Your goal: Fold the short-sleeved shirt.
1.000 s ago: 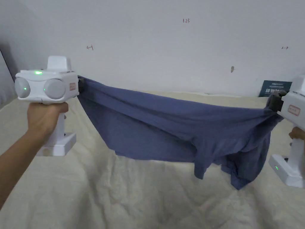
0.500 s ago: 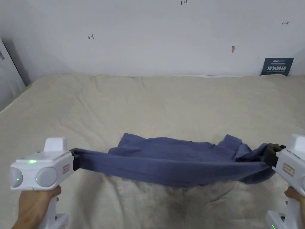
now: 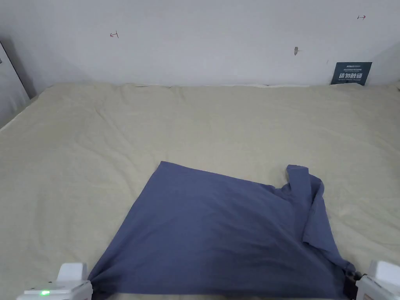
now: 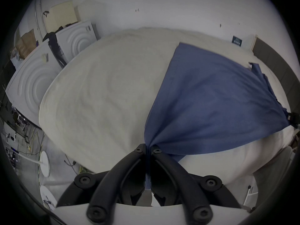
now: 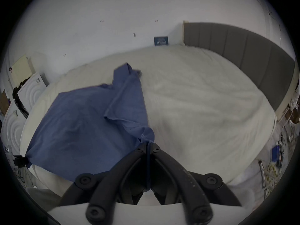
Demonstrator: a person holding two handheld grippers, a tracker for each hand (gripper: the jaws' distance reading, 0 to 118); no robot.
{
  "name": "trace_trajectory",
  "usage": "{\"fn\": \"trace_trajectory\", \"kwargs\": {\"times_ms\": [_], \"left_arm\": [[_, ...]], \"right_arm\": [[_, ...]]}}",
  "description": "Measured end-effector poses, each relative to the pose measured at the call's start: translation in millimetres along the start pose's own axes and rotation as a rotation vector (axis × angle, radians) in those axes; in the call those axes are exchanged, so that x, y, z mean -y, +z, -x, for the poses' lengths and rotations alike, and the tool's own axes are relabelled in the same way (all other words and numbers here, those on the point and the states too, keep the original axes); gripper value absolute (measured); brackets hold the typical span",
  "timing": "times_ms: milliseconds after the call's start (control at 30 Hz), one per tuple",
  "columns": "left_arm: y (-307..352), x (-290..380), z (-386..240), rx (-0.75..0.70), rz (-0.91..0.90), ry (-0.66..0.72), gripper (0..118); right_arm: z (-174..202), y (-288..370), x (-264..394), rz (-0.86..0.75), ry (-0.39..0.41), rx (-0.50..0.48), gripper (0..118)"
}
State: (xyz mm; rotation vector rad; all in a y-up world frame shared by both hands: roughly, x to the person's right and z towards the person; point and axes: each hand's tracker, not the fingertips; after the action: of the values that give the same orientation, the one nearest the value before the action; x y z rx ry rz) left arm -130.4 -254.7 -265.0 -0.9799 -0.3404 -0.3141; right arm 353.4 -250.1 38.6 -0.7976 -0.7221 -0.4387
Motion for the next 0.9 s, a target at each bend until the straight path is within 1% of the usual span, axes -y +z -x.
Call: {"fn": "trace_trajectory", "kwargs": {"times_ms": [133,267,300,333,367,400,433,467,500,533,700,833,900], "left_arm": [[-16.9,7.5,-3.8,-0.002,0.048,0.012,5],[-20.3,-0.7,-9.6,-0.022,0.076,0.036,5],[-18.9,-2.3,-9.2,-0.024,0.081,0.038,6],[-15.6,-4.0,-7.4,-0.023,0.084,0.043,11],[-11.0,-7.2,-6.0,-0.026,0.077,0.06,21],[-3.5,-12.9,-3.8,-0.02,0.054,0.085,40],[3.6,-20.5,-2.8,0.005,0.018,0.111,74],[11.9,-29.8,-2.3,0.019,-0.019,0.131,94],[22.2,-39.1,-4.1,0.031,-0.058,0.143,110],[37.3,-51.1,-7.6,0.037,-0.136,0.15,116],[105.6,-108.5,-29.6,0.087,-0.425,0.128,115],[146.2,-139.1,-51.5,0.116,-0.621,0.122,114],[158.9,-150.2,-64.7,0.114,-0.709,0.089,111]], "right_arm": [[-4.5,-20.2,16.1,0.078,-0.004,0.014,5],[-0.3,-20.4,8.7,0.091,0.002,0.025,6],[-0.6,-17.7,6.0,0.089,0.0,0.021,8],[-0.5,-14.4,2.6,0.087,0.0,0.019,21],[0.3,-7.8,-4.2,0.075,0.002,0.02,38],[-1.1,-5.9,-9.8,0.042,0.006,0.008,57],[-1.3,-0.9,-19.0,0.007,0.007,-0.019,79],[0.2,6.7,-30.5,-0.023,0.009,-0.035,92],[2.3,15.1,-41.9,-0.058,0.015,-0.045,100],[10.5,33.5,-54.0,-0.12,0.026,-0.045,102],[31.0,94.9,-107.6,-0.381,0.084,-0.056,102],[48.2,135.8,-131.0,-0.561,0.141,-0.013,102],[55.9,152.9,-138.1,-0.625,0.157,-0.016,101]]}}
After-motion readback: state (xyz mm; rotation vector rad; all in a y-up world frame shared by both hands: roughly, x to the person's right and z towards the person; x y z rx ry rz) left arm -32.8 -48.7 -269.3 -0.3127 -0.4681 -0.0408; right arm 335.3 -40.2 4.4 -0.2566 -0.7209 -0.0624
